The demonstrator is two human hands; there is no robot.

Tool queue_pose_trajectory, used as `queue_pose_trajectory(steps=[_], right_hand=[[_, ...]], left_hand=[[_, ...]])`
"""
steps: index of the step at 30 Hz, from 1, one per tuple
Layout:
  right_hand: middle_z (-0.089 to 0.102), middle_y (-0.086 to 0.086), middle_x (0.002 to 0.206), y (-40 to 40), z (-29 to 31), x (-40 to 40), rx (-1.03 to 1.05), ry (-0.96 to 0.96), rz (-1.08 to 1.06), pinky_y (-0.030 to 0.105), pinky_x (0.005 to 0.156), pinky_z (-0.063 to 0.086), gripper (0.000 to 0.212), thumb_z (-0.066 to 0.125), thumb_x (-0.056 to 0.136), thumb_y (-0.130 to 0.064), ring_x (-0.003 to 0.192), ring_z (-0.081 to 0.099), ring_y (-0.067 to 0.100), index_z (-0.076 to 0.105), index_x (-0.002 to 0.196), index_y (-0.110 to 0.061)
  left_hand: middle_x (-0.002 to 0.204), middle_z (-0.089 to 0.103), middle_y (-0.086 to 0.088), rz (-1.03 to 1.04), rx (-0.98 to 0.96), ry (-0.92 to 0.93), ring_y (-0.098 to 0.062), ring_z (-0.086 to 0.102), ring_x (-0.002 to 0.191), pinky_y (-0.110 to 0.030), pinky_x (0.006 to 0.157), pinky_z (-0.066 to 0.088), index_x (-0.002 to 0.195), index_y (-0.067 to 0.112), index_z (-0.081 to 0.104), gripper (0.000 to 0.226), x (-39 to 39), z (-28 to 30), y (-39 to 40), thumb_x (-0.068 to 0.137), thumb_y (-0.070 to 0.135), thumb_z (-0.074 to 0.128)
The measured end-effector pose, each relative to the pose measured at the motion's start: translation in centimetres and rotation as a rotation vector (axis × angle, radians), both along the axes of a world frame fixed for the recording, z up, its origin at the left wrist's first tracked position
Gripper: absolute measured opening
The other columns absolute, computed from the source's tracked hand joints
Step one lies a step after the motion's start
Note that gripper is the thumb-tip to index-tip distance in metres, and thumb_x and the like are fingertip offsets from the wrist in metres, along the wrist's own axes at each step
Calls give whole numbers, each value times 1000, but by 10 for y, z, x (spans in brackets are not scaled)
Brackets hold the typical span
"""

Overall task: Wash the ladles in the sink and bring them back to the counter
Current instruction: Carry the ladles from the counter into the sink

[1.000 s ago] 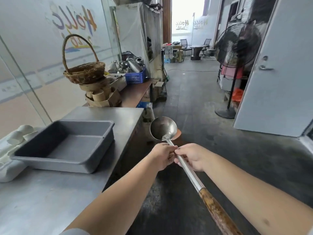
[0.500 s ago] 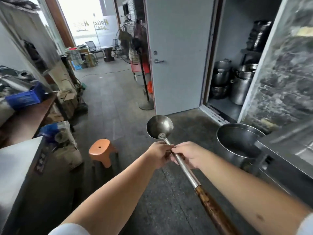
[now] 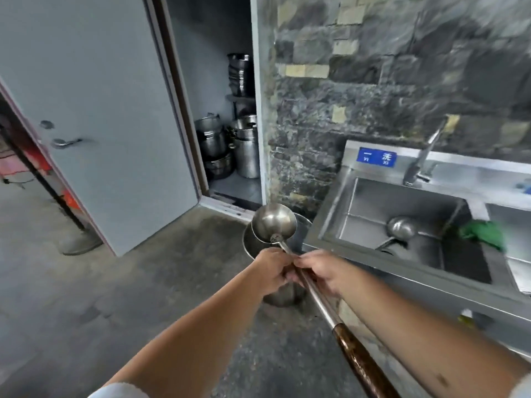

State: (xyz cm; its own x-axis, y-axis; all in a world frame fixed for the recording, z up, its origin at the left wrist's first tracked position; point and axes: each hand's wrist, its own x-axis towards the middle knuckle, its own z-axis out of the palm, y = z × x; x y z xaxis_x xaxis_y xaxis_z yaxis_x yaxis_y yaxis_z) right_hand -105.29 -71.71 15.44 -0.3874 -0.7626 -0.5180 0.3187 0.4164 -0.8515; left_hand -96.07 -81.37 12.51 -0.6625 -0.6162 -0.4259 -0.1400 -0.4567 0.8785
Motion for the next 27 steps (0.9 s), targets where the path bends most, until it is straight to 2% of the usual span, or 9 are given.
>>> queue_pose_trajectory(steps=[3, 5, 7, 10, 13, 17, 20, 24, 27], right_hand=[[68, 21, 68, -12, 0, -33, 2, -2, -130, 30, 52, 55, 13, 54, 94, 2, 54, 64, 23, 66, 92, 6], [67, 22, 67, -17, -2, -53, -10, -30, -244, 34, 55, 57, 13, 54, 93, 3, 54, 64, 26, 65, 96, 9], [66, 21, 63, -16, -2, -72, -9, -54, -335, 34, 55, 57, 14, 53, 94, 2, 52, 65, 26, 65, 91, 8], [67, 20, 65, -6, -2, -100, 5, -81, -442, 35, 58, 56, 16, 55, 93, 0, 61, 63, 28, 67, 83, 3], [65, 24, 75, 4, -6, -132, -3, -89, -535, 32, 54, 54, 13, 57, 92, -1, 62, 62, 29, 66, 89, 8], [69, 25, 80, 19, -15, -181, -2, -97, -600, 31, 57, 57, 15, 59, 92, -2, 69, 68, 31, 65, 93, 11], [67, 22, 75, 32, -22, -228, -28, -121, -617, 30, 58, 56, 14, 58, 93, -4, 63, 66, 27, 65, 89, 7], [66, 18, 73, 44, -24, -274, -57, -179, -605, 26, 54, 54, 17, 50, 97, -4, 61, 66, 22, 63, 90, 4], [66, 17, 69, 51, -30, -315, -70, -224, -615, 23, 53, 54, 19, 48, 97, -2, 56, 65, 20, 63, 88, 4]], left_hand=[[74, 60, -24, -140, -8, 4, -29, 57, 56, -31, 50, 41, 96, -10, 66, 28, -46, 1, -20, 70, -2, 68], [70, 63, -21, -231, -8, 15, -29, 57, 54, -32, 51, 41, 97, -8, 67, 21, -76, 1, -29, 76, -6, 62], [65, 61, -17, -285, 1, 7, -23, 56, 46, -28, 43, 41, 99, -7, 65, 20, -105, 1, -32, 82, -11, 54], [63, 58, -10, -338, 32, -27, -15, 54, 42, -19, 37, 38, 91, 4, 64, 21, -147, -3, -26, 85, -12, 52], [68, 53, -10, -400, 35, -68, -15, 52, 48, -18, 38, 39, 83, 9, 61, 23, -190, -7, -19, 86, -12, 50], [64, 58, -11, -464, 37, -88, -17, 58, 48, -21, 38, 45, 81, 5, 61, 23, -244, -13, -3, 88, -13, 49], [63, 59, -6, -487, 50, -105, -14, 57, 49, -19, 40, 43, 82, 10, 64, 25, -295, -18, 8, 86, -12, 52], [67, 64, -5, -489, 39, -131, -17, 60, 58, -23, 52, 47, 85, 11, 66, 25, -345, -23, 20, 84, -11, 54], [56, 62, -1, -487, 34, -132, -11, 52, 41, -16, 38, 34, 81, 10, 64, 28, -379, -18, 30, 88, -13, 50]])
